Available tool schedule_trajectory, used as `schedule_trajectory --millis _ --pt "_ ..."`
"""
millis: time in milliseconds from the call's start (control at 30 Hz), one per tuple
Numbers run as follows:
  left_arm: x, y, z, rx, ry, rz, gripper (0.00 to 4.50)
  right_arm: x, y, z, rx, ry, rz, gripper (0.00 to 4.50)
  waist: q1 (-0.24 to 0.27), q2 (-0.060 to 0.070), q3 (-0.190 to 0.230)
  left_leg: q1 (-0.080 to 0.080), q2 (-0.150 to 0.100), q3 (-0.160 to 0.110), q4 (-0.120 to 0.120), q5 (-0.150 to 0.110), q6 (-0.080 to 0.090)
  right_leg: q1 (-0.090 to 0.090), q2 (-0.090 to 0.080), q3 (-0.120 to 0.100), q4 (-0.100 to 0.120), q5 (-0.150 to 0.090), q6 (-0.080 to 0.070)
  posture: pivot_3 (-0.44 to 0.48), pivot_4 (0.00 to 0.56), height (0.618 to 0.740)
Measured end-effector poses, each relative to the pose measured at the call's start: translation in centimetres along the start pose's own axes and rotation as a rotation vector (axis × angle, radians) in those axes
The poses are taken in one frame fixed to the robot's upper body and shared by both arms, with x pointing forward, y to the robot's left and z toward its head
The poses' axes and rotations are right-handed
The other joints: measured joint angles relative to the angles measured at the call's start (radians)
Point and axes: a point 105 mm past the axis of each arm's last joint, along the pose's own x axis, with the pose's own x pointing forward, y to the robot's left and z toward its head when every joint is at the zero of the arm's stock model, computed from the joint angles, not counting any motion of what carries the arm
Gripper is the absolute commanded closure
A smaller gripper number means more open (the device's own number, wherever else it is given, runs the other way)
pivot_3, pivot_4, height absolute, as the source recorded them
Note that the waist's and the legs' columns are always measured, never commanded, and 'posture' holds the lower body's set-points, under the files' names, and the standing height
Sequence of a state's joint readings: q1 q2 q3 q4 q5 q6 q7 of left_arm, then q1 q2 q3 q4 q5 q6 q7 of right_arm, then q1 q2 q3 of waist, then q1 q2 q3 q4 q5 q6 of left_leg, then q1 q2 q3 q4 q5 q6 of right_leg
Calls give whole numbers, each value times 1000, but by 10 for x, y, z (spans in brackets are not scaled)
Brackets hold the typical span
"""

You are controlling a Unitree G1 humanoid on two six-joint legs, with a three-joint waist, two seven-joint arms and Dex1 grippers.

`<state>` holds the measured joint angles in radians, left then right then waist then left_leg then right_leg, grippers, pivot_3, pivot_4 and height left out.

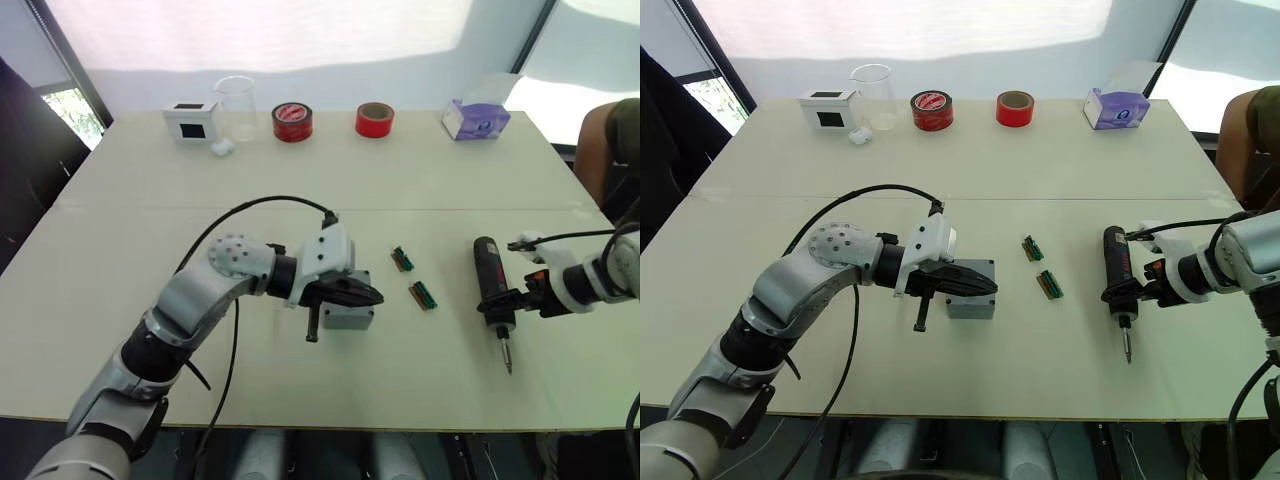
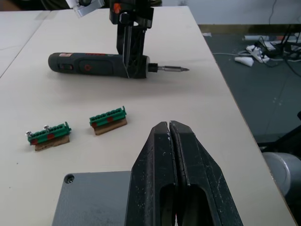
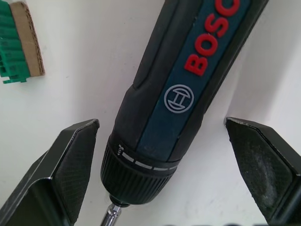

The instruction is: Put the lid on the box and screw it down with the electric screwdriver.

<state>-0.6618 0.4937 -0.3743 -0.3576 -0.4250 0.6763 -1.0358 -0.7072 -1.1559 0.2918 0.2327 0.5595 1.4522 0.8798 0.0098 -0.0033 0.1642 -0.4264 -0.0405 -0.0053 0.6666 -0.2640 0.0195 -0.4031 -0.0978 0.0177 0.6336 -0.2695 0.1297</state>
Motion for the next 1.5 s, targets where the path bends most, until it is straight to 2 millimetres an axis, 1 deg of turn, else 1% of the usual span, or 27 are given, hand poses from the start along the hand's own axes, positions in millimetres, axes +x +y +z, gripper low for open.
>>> schedule_trajectory --millis 133,233,300,333,367,400,433,600,700,800,867,933,967,1000,1067,1100,1133,1167,1200,1233,1267,1300,1367,1433,1500 --pt "1 1 -1 -9 -8 13 4500 1 0 2 -20 9 0 55 -1 0 0 0 0 0 0 0 0 0 0 0 0 0 0 0 150 740" --pt "1 0 -5 -24 -11 18 4500 3 0 2 -41 20 2 755 -3 -1 0 0 0 0 0 0 0 0 0 0 0 0 0 0 150 740" --pt "1 3 -8 -37 -11 32 4500 4 -2 3 -44 24 -13 1390 -3 -1 0 1 0 0 0 0 0 0 0 0 0 0 0 0 150 740" --pt "-1 6 -10 -45 -10 50 4500 5 -4 3 -41 23 -21 1897 -3 -1 -1 1 0 0 0 0 0 0 0 0 0 0 0 0 150 740" --pt "-2 8 -11 -44 -10 60 4500 6 -5 4 -43 21 -23 2099 -4 -1 -1 1 0 0 0 0 0 0 0 0 0 0 0 0 150 740" --pt "-4 9 -11 -42 -9 67 4500 7 -5 4 -46 21 -19 2488 -5 -2 -1 1 0 0 0 0 0 0 0 0 0 0 0 0 150 740" --pt "-5 10 -11 -41 -10 70 4500 7 -5 4 -48 21 -17 2691 -5 -2 -1 1 0 0 0 0 0 0 0 0 0 0 0 0 150 740" --pt "-10 13 -10 -38 -8 92 4500 7 -5 4 -37 13 -16 2741 -6 -2 -1 1 1 0 0 0 0 0 0 0 0 0 0 0 150 740" --pt "-13 15 -10 -44 -8 106 4500 9 -8 11 26 -31 1 2741 -13 -5 -2 1 1 0 0 0 -1 1 0 0 0 1 -1 0 150 740" --pt "-18 21 -8 -47 -8 125 4500 9 -10 32 47 -129 -13 2741 -24 -3 -1 0 0 0 0 1 -1 -1 0 1 1 1 -1 0 150 740" --pt "-23 27 -8 -52 0 144 4500 -2 -13 52 14 -242 -43 2741 -21 2 1 -1 0 0 -1 2 -4 -4 0 1 2 1 -1 0 150 740" --pt "-28 31 -10 -62 4 163 4500 -16 -10 71 -15 -364 -45 2741 -19 2 1 -1 0 0 -3 4 -7 -5 1 1 1 1 -1 0 150 740" --pt "-30 34 -11 -73 7 171 4500 -23 -1 84 -28 -451 -21 2741 -20 2 1 -1 0 0 -4 4 -8 -5 1 1 1 1 -1 0 150 740" --pt "-33 38 -13 -87 6 181 4500 -33 13 102 -35 -588 39 2741 -22 2 1 -2 1 1 -4 5 -8 -6 1 1 1 1 -1 0 150 740" --pt "-36 44 -14 -102 8 189 4500 -53 47 127 -78 -831 184 2741 -26 2 1 -2 1 1 -4 5 -9 -7 2 2 2 1 -1 0 150 740" --pt "-37 46 -16 -107 12 191 4500 -70 72 136 -117 -979 264 2741 -24 2 1 -2 1 0 -5 5 -9 -7 2 2 3 1 -1 0 150 740" --pt "-38 47 -17 -112 14 191 4500 -83 92 138 -156 -1080 324 2741 -22 2 1 -2 1 0 -5 5 -9 -7 2 2 6 1 -1 0 150 740" --pt "-38 47 -18 -115 16 189 4500 -90 102 139 -174 -1127 353 2741 -19 2 1 -2 1 -1 -4 5 -9 -7 2 1 7 1 -1 0 150 740" --pt "-41 48 -23 -122 34 189 4500 -99 121 137 -181 -1209 423 2741 -16 2 1 -2 1 -1 -3 5 -9 -6 2 1 9 1 -2 0 150 740" --pt "-42 48 -25 -126 41 190 4500 -101 130 135 -179 -1240 458 2741 -14 2 1 -2 -1 -1 -2 5 -9 -6 1 1 11 1 -2 0 150 740" --pt "-42 48 -26 -125 48 184 4500 -99 142 130 -179 -1265 502 2741 -11 2 1 -2 -2 -1 -1 4 -7 -6 0 2 12 1 -2 0 150 740" --pt "-41 47 -26 -124 51 178 4500 -96 147 127 -178 -1267 516 2741 -8 2 1 -2 -2 -1 -1 3 -6 -6 -1 2 12 1 -2 0 150 740" --pt "-39 44 -30 -125 70 158 4500 -81 160 118 -172 -1258 528 2741 -2 2 1 -2 -3 -1 0 3 -5 -5 -1 2 12 1 -2 0 150 740" --pt "-37 43 -35 -136 88 147 4500 -61 175 110 -180 -1227 546 2741 -1 2 1 -2 -3 -1 0 3 -5 -7 0 2 14 1 -2 0 150 740" --pt "-36 43 -36 -142 91 144 4500 -51 184 105 -207 -1211 544 2741 -2 2 1 -2 -2 -1 0 3 -5 -7 0 2 14 1 -2 0 150 740"
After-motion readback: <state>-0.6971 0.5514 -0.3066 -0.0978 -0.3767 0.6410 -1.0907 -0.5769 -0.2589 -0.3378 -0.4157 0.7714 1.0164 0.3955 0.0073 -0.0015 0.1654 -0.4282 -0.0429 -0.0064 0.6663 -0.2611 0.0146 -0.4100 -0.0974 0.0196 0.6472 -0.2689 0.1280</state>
